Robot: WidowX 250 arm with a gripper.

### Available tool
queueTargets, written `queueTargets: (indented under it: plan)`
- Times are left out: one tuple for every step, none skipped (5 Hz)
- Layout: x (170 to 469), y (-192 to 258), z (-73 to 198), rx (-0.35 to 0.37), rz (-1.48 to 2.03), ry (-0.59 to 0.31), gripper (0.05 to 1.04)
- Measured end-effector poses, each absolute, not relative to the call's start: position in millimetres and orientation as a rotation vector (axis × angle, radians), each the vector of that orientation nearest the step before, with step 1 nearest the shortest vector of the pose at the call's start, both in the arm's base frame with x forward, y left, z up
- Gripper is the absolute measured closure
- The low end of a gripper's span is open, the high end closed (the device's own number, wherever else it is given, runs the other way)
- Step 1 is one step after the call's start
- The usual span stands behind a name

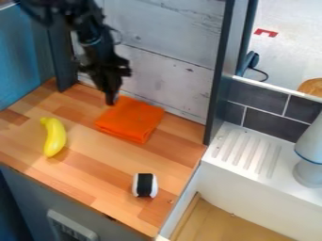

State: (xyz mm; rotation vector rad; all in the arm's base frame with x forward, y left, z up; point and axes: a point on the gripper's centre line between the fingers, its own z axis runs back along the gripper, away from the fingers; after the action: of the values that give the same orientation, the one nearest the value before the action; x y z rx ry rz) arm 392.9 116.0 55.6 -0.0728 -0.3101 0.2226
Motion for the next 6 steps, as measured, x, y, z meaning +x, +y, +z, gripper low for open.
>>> queueTargets:
  plan:
    - [401, 140, 46, -0.084, 0.29, -0.305, 0.738]
    - [409, 145, 28, -0.094, 0.335, -0.275, 0.738]
    - [413, 149, 24, -0.086, 0.353, -0.271, 0.738]
    - [417, 152, 21, -0.076, 0.363, -0.267, 0.738]
    - [416, 154, 20, -0.07, 0.368, -0.263, 0.738]
    - [413, 162, 21, -0.067, 0.389, -0.266, 0.738]
